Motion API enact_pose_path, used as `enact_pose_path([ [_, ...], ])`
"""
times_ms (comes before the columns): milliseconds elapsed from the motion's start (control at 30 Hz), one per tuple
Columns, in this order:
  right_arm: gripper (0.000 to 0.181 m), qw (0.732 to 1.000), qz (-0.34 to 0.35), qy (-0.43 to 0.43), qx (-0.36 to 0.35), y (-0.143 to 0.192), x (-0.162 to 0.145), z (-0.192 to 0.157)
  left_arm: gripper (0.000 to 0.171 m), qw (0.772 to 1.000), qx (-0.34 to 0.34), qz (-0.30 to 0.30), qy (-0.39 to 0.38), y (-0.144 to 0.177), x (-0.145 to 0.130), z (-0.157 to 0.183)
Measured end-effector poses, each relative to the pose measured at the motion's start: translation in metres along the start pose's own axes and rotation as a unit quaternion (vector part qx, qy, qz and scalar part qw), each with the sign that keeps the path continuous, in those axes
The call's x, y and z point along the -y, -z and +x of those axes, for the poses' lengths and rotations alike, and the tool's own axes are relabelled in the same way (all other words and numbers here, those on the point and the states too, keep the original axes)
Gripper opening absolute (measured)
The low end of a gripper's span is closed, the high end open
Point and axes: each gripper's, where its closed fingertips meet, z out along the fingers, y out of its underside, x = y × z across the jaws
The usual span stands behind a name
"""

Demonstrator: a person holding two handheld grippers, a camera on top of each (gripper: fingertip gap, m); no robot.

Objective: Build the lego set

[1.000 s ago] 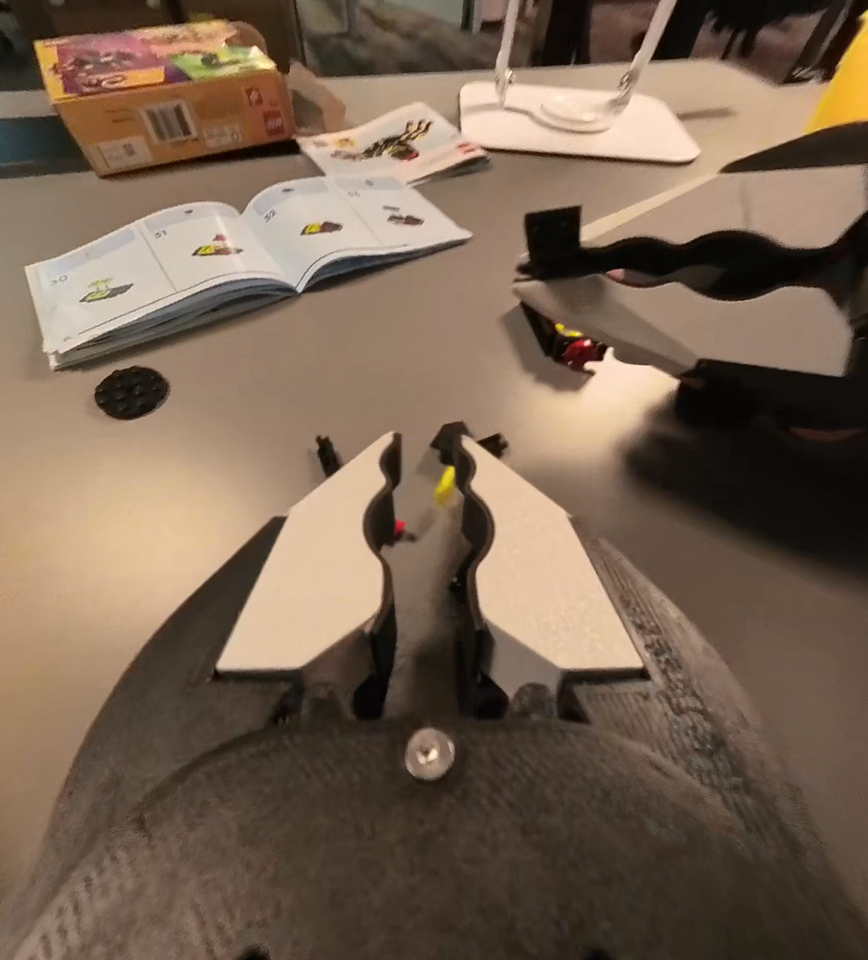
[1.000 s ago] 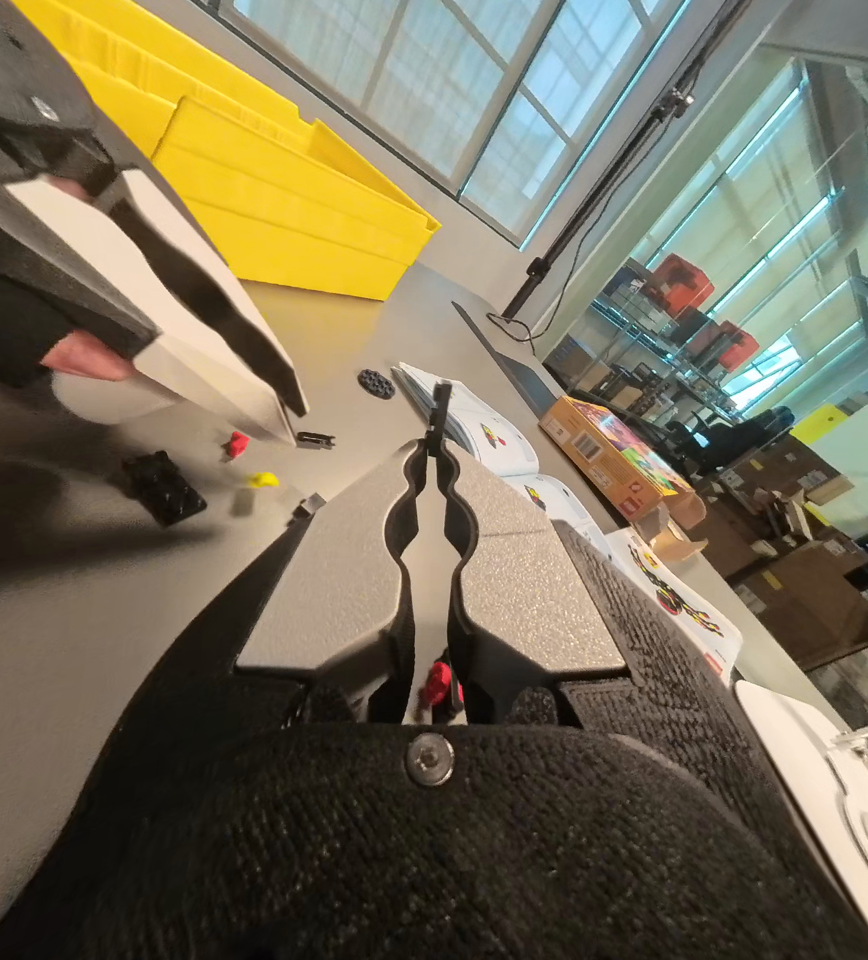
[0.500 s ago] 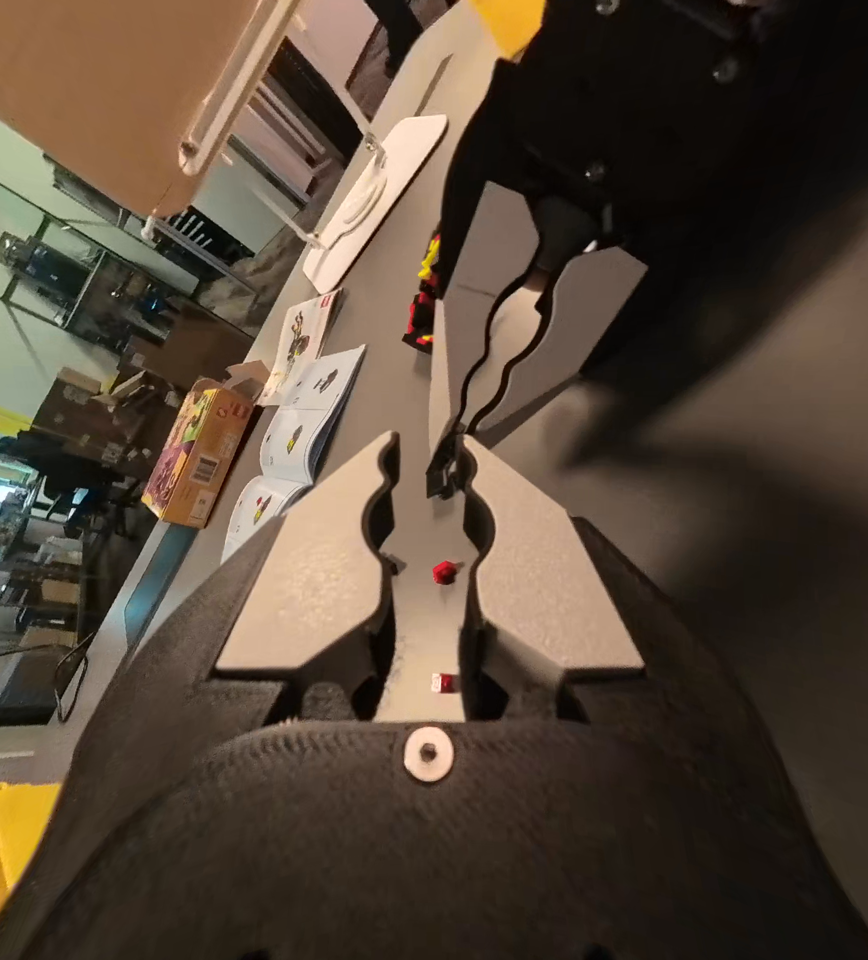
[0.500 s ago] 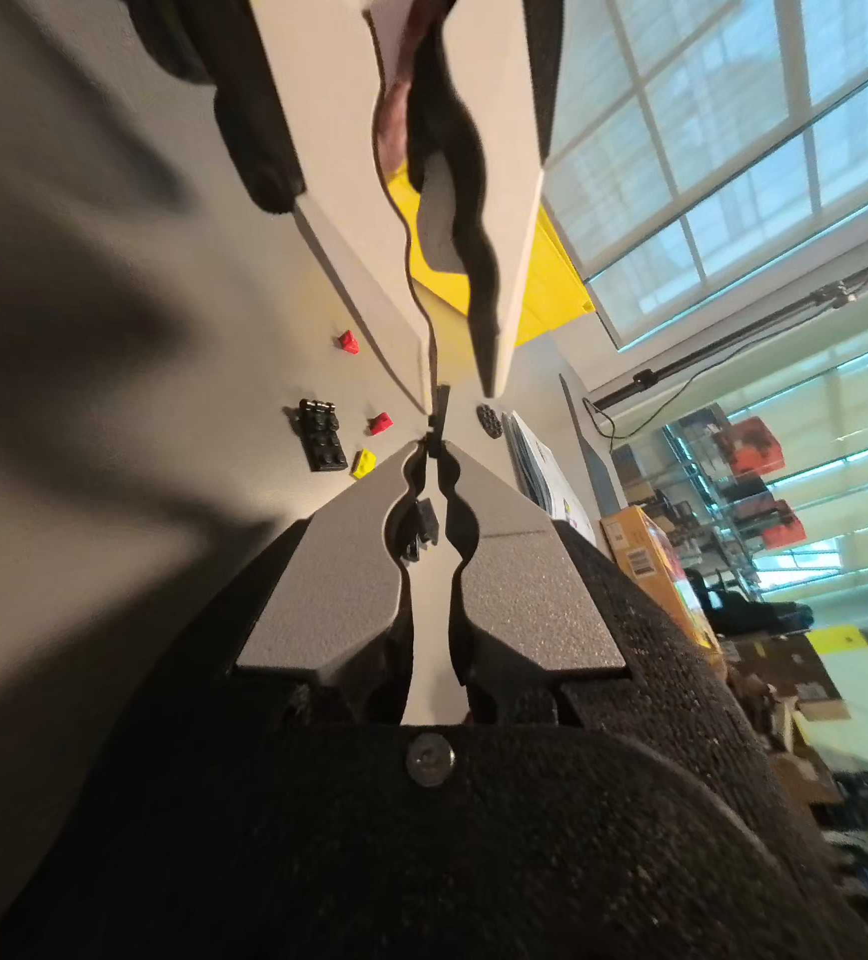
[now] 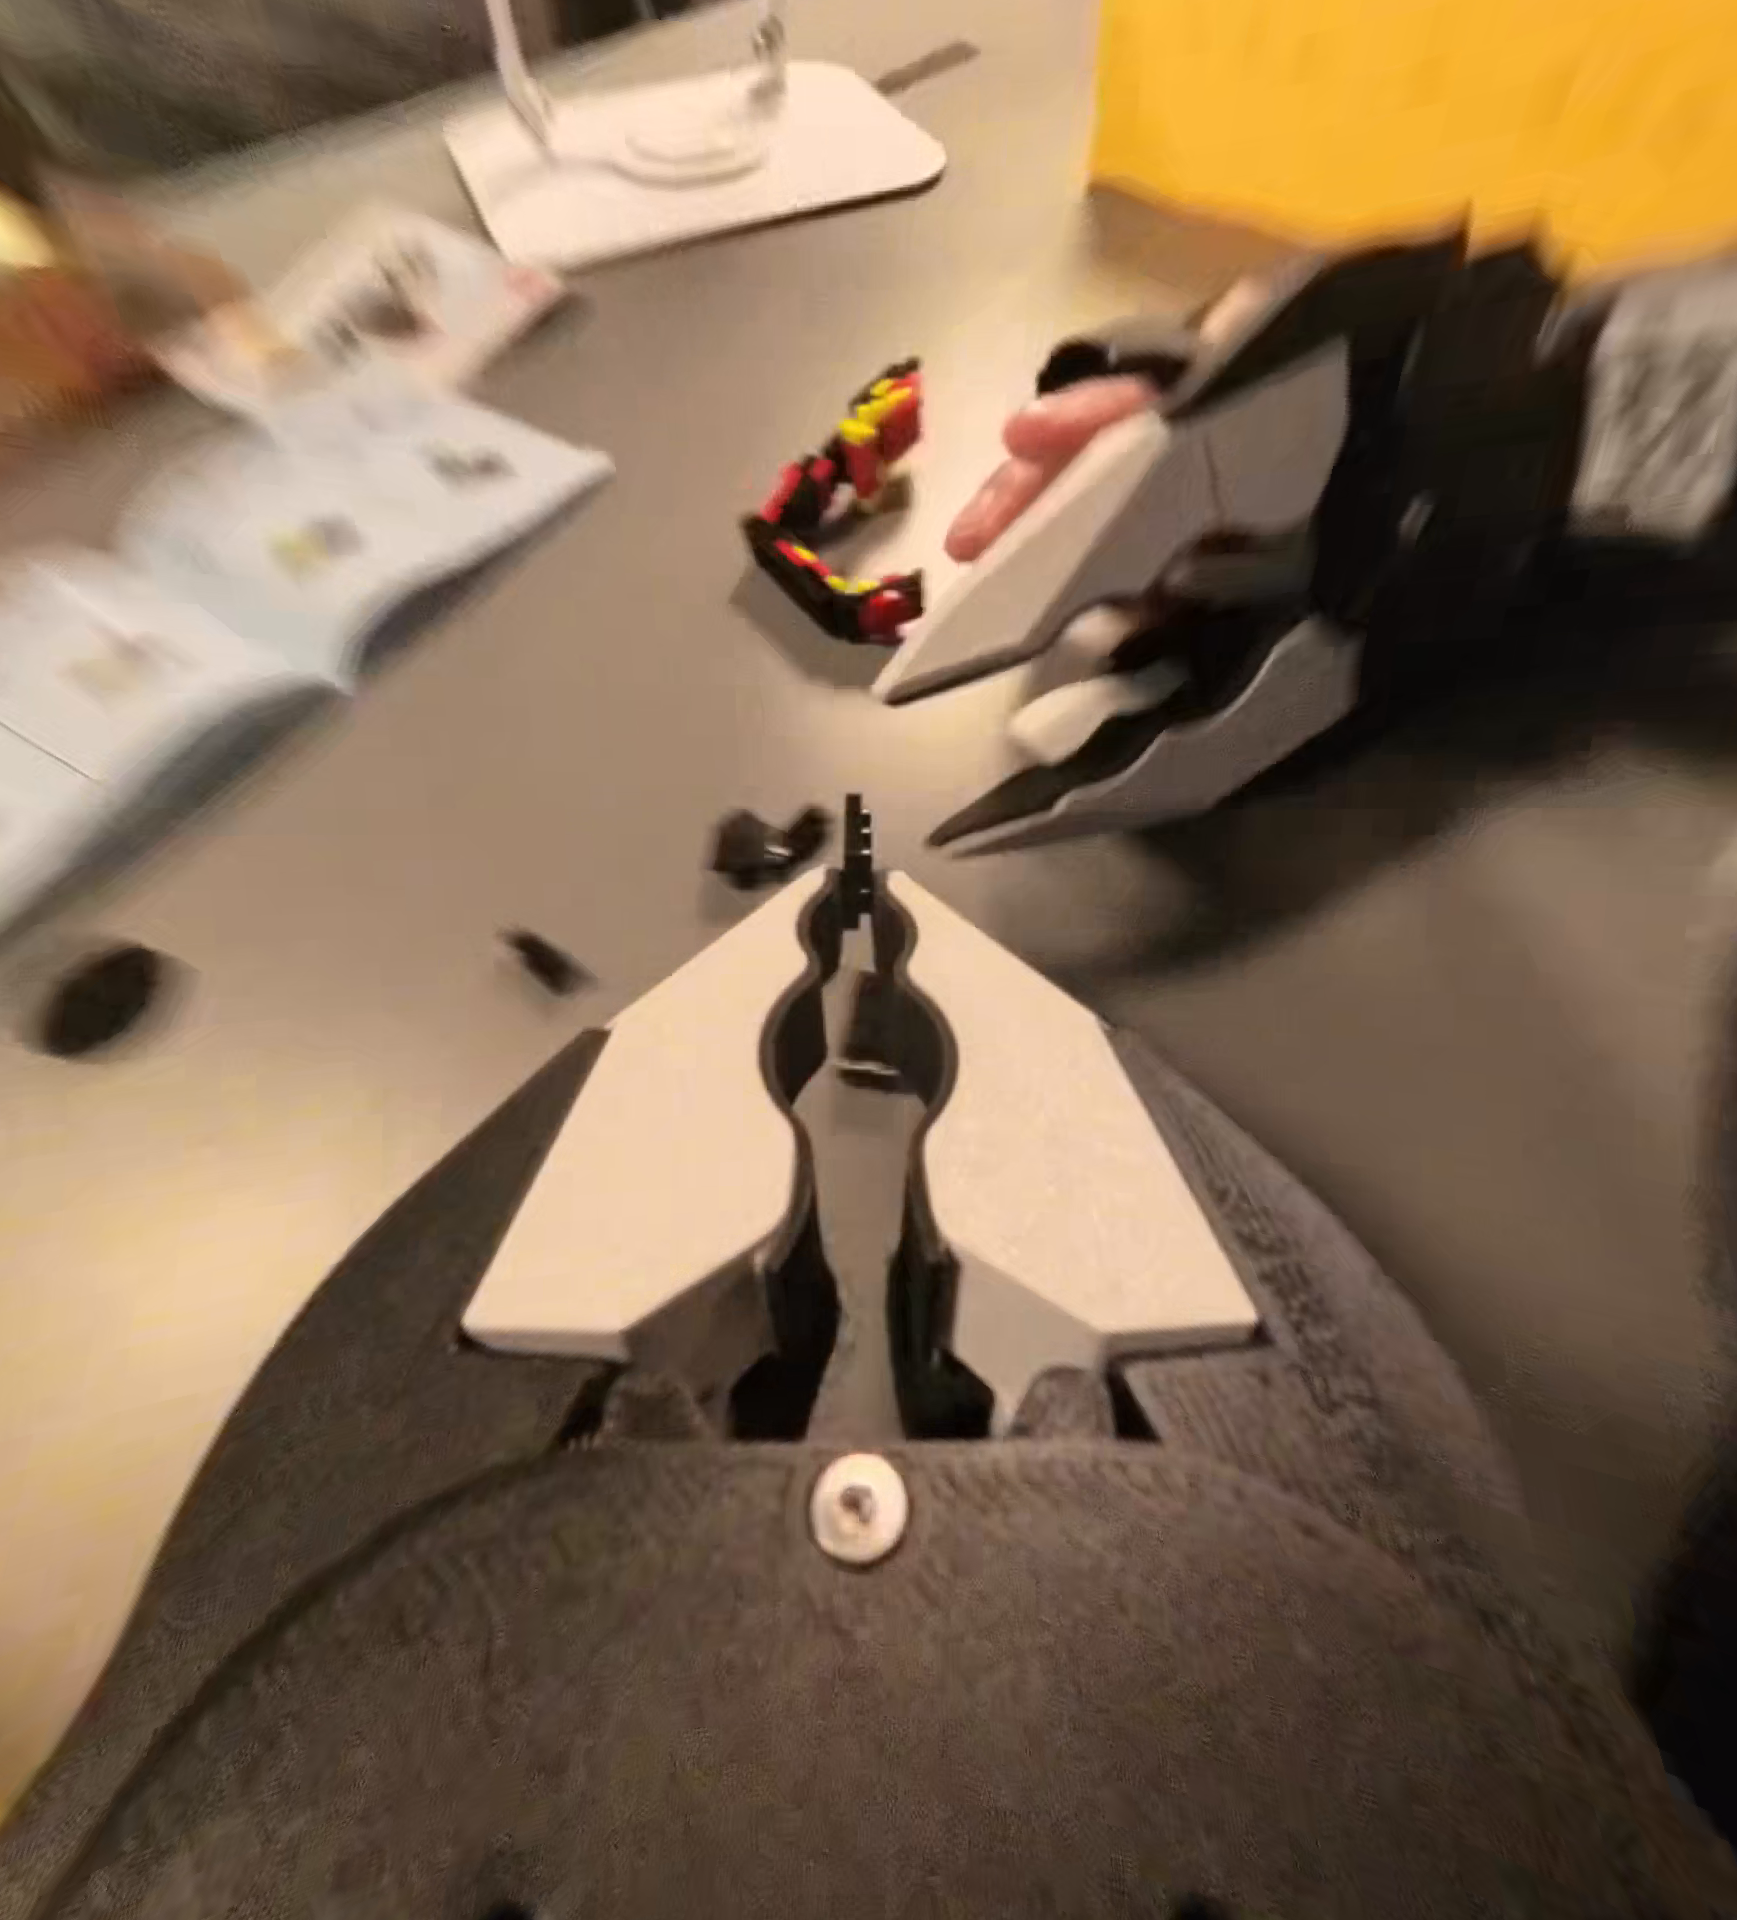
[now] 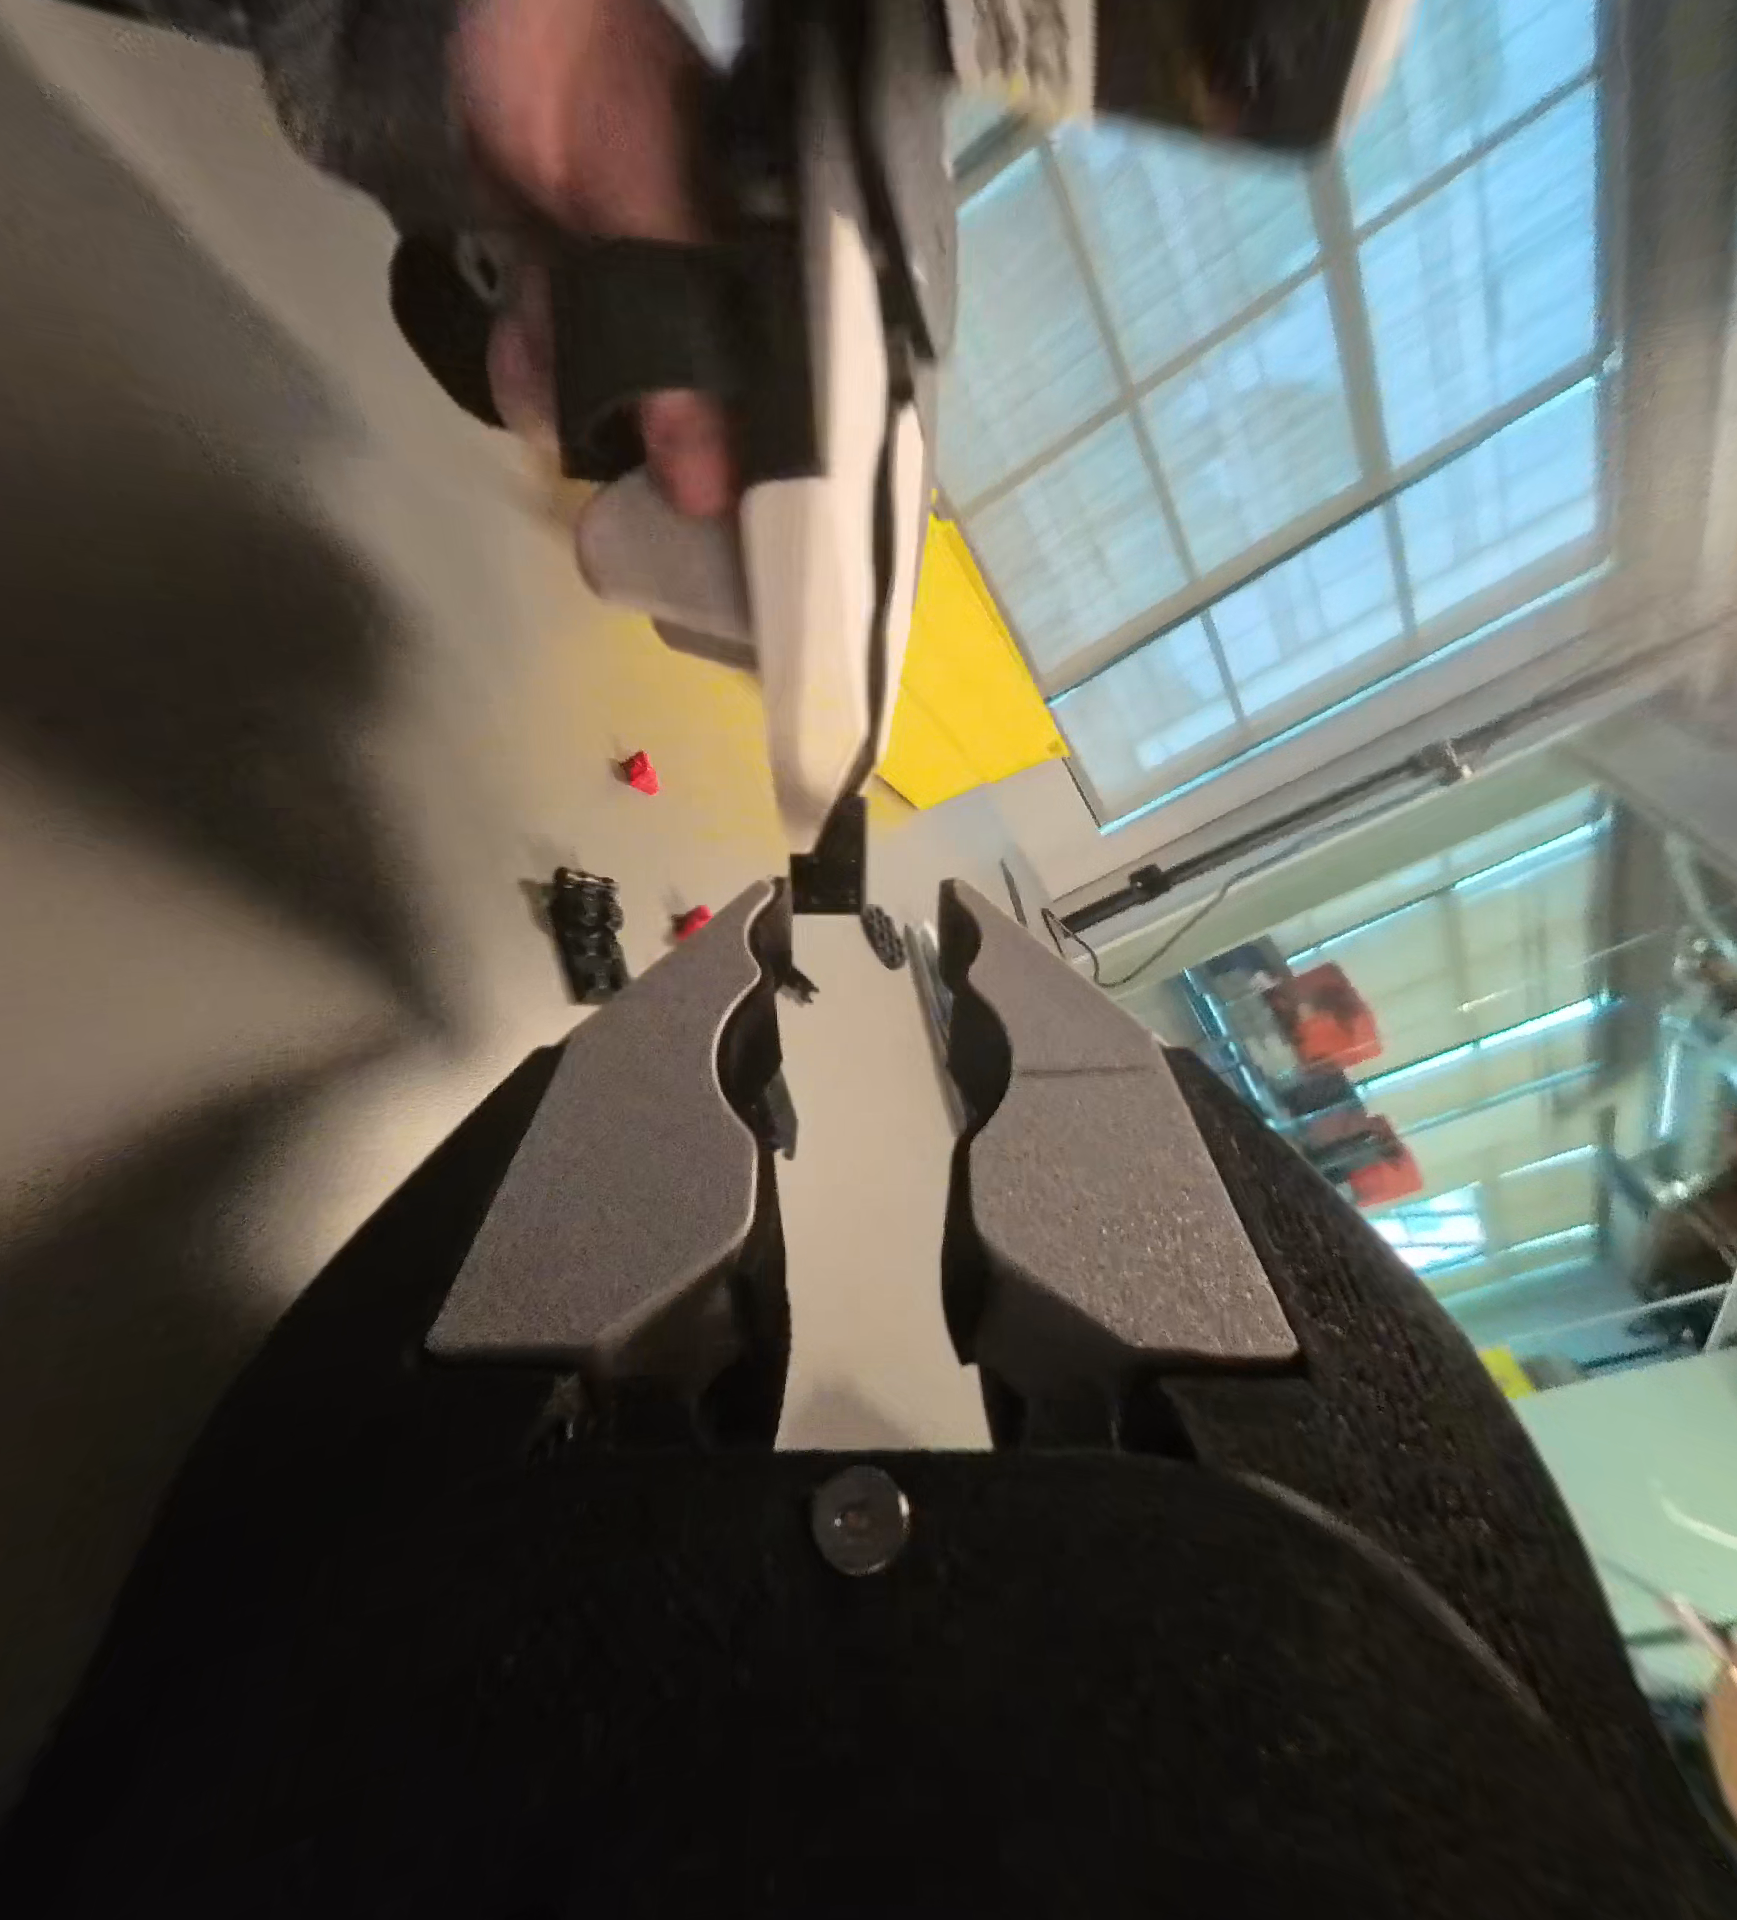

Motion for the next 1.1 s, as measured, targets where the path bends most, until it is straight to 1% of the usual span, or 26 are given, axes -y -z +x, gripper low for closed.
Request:
enact_pose_path([
  [33, 0.026, 1.0, 0.001, 0.014, 0.008, -0.001, 0.002, -0.005, 0.004, 0.995, -0.046, 0.007, 0.09, 0.0, 0.0, 0.005],
  [67, 0.024, 1.0, 0.0, 0.026, 0.015, -0.002, 0.003, -0.01, 0.004, 0.982, -0.076, 0.019, 0.172, 0.001, 0.001, 0.005],
  [100, 0.02, 0.999, -0.003, 0.035, 0.022, -0.003, 0.003, -0.014, 0.004, 0.967, -0.103, 0.03, 0.23, 0.002, 0.002, 0.005],
  [133, 0.015, 0.999, -0.007, 0.039, 0.029, -0.003, 0.002, -0.017, 0.004, 0.956, -0.121, 0.033, 0.266, 0.002, 0.0, 0.005],
  [200, 0.013, 0.999, -0.014, 0.04, 0.027, -0.004, 0.0, -0.016, 0.004, 0.946, -0.127, 0.023, 0.297, -0.001, -0.008, 0.005],
  [267, 0.017, 0.999, -0.012, 0.035, 0.021, -0.004, 0.001, -0.013, 0.004, 0.939, -0.139, 0.016, 0.315, -0.003, -0.012, 0.008],
  [333, 0.02, 0.999, -0.013, 0.028, 0.032, -0.005, 0.001, -0.017, 0.004, 0.931, -0.159, 0.018, 0.329, -0.003, -0.012, 0.012],
  [433, 0.022, 0.997, -0.015, 0.005, 0.071, -0.005, 0.0, -0.027, 0.004, 0.923, -0.17, 0.027, 0.344, -0.005, -0.01, 0.012],
  [500, 0.024, 0.997, -0.022, -0.006, 0.068, -0.005, -0.002, -0.025, 0.004, 0.916, -0.183, 0.04, 0.354, -0.003, -0.007, 0.013],
  [533, 0.024, 0.997, -0.024, -0.011, 0.069, -0.006, -0.003, -0.024, 0.004, 0.916, -0.188, 0.038, 0.352, -0.003, -0.007, 0.015],
  [600, 0.014, 0.996, -0.027, -0.02, 0.077, -0.006, -0.004, -0.026, 0.003, 0.917, -0.193, 0.034, 0.347, -0.004, -0.008, 0.018],
  [667, 0.014, 0.996, -0.032, -0.031, 0.083, -0.006, -0.005, -0.026, 0.003, 0.919, -0.191, 0.036, 0.342, -0.004, -0.008, 0.017],
  [733, 0.014, 0.994, -0.031, -0.059, 0.085, -0.007, -0.005, -0.024, 0.004, 0.922, -0.181, 0.05, 0.339, -0.004, -0.005, 0.016],
  [767, 0.014, 0.993, -0.031, -0.079, 0.087, -0.007, -0.007, -0.022, 0.004, 0.929, -0.168, 0.06, 0.325, -0.003, -0.004, 0.015],
  [833, 0.014, 0.99, -0.041, -0.106, 0.086, -0.007, -0.015, -0.016, 0.019, 0.952, -0.131, 0.083, 0.264, 0.001, -0.002, 0.013],
  [867, 0.014, 0.989, -0.045, -0.111, 0.082, -0.006, -0.019, -0.013, 0.027, 0.964, -0.102, 0.091, 0.23, 0.003, -0.003, 0.009],
  [900, 0.014, 0.989, -0.047, -0.116, 0.084, -0.006, -0.021, -0.011, 0.028, 0.975, -0.066, 0.086, 0.192, 0.005, -0.008, 0.004],
  [967, 0.014, 0.987, -0.047, -0.122, 0.094, -0.006, -0.022, -0.012, 0.029, 0.993, -0.005, 0.04, 0.112, 0.002, -0.024, -0.005],
  [1033, 0.014, 0.986, -0.047, -0.119, 0.109, -0.006, -0.022, -0.017, 0.035, 0.999, -0.002, -0.006, 0.052, -0.004, -0.034, 0.001],
  [1100, 0.014, 0.984, -0.048, -0.116, 0.128, -0.006, -0.021, -0.023, 0.04, 0.999, 0.01, -0.049, 0.014, -0.011, -0.045, -0.001],
])
